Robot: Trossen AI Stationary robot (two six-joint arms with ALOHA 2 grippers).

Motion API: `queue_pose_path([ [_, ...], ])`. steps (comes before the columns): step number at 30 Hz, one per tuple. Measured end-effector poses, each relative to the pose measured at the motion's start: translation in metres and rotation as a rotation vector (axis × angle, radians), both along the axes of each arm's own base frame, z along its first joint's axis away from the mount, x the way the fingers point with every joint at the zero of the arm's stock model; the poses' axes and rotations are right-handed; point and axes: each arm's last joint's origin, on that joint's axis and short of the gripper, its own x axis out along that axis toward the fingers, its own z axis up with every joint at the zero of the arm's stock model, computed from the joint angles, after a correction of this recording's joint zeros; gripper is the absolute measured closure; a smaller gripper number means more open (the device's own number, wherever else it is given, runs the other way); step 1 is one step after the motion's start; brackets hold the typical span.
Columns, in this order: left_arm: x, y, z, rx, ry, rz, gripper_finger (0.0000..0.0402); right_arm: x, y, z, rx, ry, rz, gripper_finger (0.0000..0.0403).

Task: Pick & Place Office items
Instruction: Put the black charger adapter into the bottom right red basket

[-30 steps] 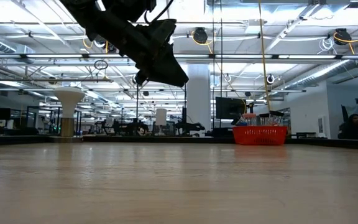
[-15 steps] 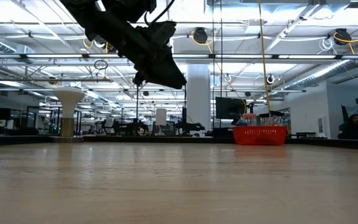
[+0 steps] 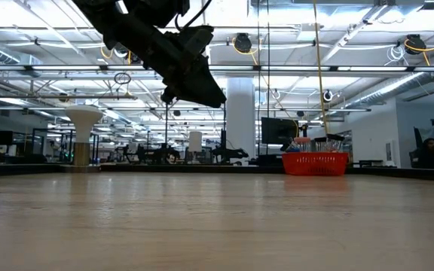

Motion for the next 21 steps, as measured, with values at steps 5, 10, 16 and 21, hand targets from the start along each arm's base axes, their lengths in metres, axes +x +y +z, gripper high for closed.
queue_pose_path([
  [5,0.0000,0.0000,0.0000,0.000,0.000,0.000,0.0293,0.0000,0.0000,0.0001,0.001,0.001,0.000,0.0241],
  [10,0.0000,0.0000,0.0000,0.001,0.000,0.000,0.0293,0.0001,0.0003,0.0002,0.007,0.001,-0.021,0.0226],
  [16,0.0000,0.0000,0.0000,0.002,0.001,-0.001,0.0293,0.0002,0.0007,0.0004,0.016,0.004,-0.045,0.0218],
  [21,0.0000,0.0000,0.0000,0.004,0.001,-0.003,0.0293,-0.0005,0.0022,0.0008,0.048,0.042,-0.045,0.0190],
])
